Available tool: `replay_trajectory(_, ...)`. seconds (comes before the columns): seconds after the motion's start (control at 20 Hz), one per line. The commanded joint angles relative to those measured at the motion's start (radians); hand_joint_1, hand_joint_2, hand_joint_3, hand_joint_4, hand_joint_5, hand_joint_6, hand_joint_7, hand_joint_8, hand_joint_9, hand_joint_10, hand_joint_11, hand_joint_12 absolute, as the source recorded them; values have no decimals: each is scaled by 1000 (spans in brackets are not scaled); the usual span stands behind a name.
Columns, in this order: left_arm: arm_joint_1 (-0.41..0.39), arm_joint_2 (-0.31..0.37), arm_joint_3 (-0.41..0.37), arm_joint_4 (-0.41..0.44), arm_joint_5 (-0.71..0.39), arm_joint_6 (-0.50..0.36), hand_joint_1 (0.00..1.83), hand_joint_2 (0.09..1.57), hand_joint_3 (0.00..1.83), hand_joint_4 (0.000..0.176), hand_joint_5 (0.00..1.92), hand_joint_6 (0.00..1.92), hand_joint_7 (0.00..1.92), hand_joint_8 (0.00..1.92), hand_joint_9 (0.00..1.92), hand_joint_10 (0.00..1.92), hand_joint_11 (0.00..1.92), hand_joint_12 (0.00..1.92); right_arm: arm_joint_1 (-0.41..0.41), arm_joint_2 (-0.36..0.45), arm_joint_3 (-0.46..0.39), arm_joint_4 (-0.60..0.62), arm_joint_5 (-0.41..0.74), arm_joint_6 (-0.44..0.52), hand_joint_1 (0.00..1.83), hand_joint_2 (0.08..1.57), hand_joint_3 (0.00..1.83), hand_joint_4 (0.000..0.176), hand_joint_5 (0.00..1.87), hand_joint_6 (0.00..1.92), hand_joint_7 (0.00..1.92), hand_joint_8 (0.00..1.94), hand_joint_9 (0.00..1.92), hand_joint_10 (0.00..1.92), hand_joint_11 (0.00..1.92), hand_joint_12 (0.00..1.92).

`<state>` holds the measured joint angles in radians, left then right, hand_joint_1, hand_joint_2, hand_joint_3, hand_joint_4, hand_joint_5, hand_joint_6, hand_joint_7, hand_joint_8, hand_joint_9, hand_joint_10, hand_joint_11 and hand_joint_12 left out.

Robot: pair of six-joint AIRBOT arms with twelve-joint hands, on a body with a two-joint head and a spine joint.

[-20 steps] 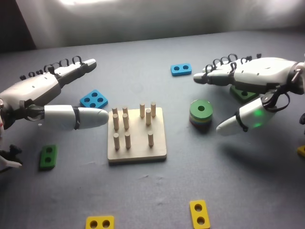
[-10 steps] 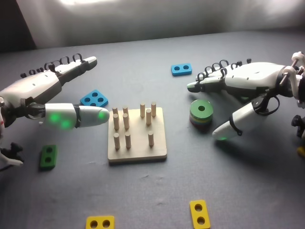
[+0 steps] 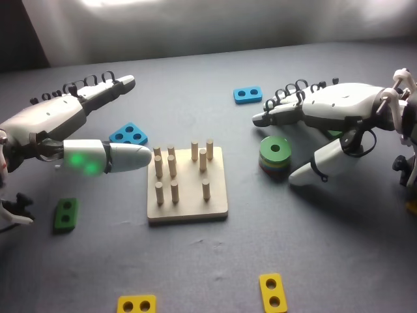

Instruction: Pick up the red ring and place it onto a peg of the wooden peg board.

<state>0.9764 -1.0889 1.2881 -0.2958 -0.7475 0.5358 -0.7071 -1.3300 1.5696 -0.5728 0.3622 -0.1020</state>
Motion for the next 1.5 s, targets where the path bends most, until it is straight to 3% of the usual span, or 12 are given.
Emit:
replay_trajectory(0.0, -13, 1, 6, -1, -114, -6, 319, 873, 1, 176, 0, 0, 0, 0, 0, 0, 0, 0, 15, -8, 3, 10, 83, 18, 833, 965, 1, 27, 282, 25, 135, 12, 45, 9, 6, 3)
replay_trajectory(0.15, -14, 2, 6, 0, -115, -6, 326, 877, 3, 176, 0, 0, 0, 0, 0, 0, 0, 0, 15, -14, 4, -18, 83, 39, 885, 967, 0, 0, 334, 36, 153, 14, 85, 22, 52, 25)
replay_trajectory(0.25, -14, 1, 6, 0, -115, -6, 340, 861, 0, 176, 0, 0, 0, 0, 0, 0, 0, 0, 15, -19, 7, -38, 83, 54, 887, 956, 0, 0, 429, 8, 217, 21, 213, 9, 1, 861)
replay_trajectory(0.3, -14, 1, 6, 1, -115, -6, 328, 867, 0, 176, 0, 0, 0, 0, 0, 0, 0, 0, 15, -20, 8, -44, 83, 59, 880, 950, 0, 0, 469, 12, 290, 16, 242, 8, 0, 961)
replay_trajectory(0.55, -14, 3, 5, 2, -114, -6, 302, 898, 8, 145, 0, 0, 0, 0, 0, 0, 0, 0, 28, -36, 11, -95, 83, 86, 941, 958, 0, 7, 463, 2, 210, 4, 247, 2, 0, 878)
replay_trajectory(0.75, -14, 6, 3, 2, -114, -6, 322, 880, 0, 171, 0, 0, 0, 0, 0, 0, 0, 0, 30, -43, 11, -129, 83, 111, 853, 966, 3, 26, 474, 1, 259, 4, 231, 2, 0, 747)
replay_trajectory(0.9, -14, 8, 0, 2, -116, -6, 316, 872, 0, 176, 0, 0, 0, 0, 0, 0, 0, 0, 30, -45, 11, -149, 87, 131, 860, 969, 1, 11, 499, 9, 271, 3, 240, 6, 0, 753)
replay_trajectory(1.2, -14, 10, -1, 2, -117, -6, 303, 881, 0, 175, 0, 0, 0, 0, 0, 0, 0, 0, 33, -46, 11, -194, 103, 175, 980, 1042, 4, 0, 785, 72, 419, 1, 163, 0, 0, 263)
replay_trajectory(1.25, -14, 10, -1, 2, -117, -6, 312, 874, 0, 176, 0, 0, 0, 0, 0, 0, 0, 0, 33, -46, 10, -201, 104, 183, 1002, 1121, 6, 83, 880, 886, 412, 5, 148, 3, 0, 206)
replay_trajectory(1.3, -13, 10, -2, 2, -118, -6, 297, 871, 0, 176, 0, 0, 0, 0, 0, 0, 0, 0, 33, -46, 10, -210, 106, 192, 998, 1151, 7, 112, 872, 1099, 413, 4, 145, 2, 0, 174)
replay_trajectory(1.35, -13, 11, -2, 2, -118, -6, 299, 873, 0, 176, 0, 0, 0, 0, 0, 0, 0, 0, 33, -46, 10, -215, 108, 195, 1027, 1153, 2, 65, 890, 1122, 421, 5, 146, 3, 0, 157)
replay_trajectory(1.45, -12, 12, -2, 2, -120, -6, 290, 887, 3, 175, 0, 0, 0, 0, 0, 0, 0, 0, 34, -46, 10, -220, 112, 199, 1049, 1153, 1, 24, 903, 1127, 425, 3, 142, 0, 0, 123)
